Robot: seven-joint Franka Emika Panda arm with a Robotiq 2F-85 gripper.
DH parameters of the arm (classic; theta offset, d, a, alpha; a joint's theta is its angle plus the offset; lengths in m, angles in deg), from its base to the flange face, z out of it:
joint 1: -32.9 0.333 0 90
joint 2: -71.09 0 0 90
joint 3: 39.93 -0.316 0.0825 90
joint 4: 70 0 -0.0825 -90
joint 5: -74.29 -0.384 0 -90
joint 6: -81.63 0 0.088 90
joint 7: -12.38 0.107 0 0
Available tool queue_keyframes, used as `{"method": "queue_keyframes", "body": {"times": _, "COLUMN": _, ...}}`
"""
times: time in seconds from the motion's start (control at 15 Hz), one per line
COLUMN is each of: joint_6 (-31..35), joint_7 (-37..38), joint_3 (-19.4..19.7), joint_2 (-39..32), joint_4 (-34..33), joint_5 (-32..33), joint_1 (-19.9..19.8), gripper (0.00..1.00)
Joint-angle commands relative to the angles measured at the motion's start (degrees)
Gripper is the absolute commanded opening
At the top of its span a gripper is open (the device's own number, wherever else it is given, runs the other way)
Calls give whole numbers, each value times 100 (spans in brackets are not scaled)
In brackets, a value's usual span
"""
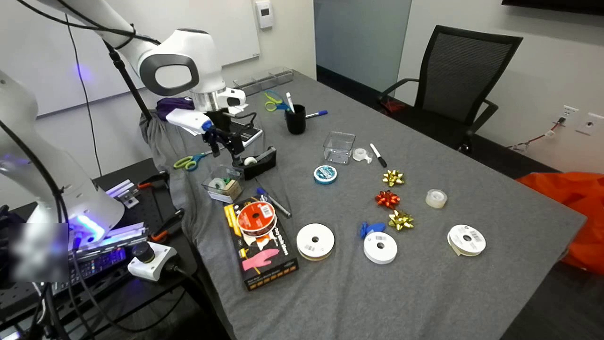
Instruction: Move the clear container on the left to the right.
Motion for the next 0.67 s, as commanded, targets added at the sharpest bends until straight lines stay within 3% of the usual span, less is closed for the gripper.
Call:
{"method": "queue_keyframes", "body": {"times": 0.0, "joint_6": -549, "joint_7": 571, "joint_3": -303, "joint_2": 336, "joint_4": -108, "joint_5": -290, "joint_1": 207, "gripper": 100}}
{"method": "queue_keyframes", "body": {"times": 0.6, "joint_6": -646, "joint_7": 2545, "joint_3": -1024, "joint_2": 206, "joint_4": -382, "joint_5": -564, "joint_1": 739, "gripper": 100}}
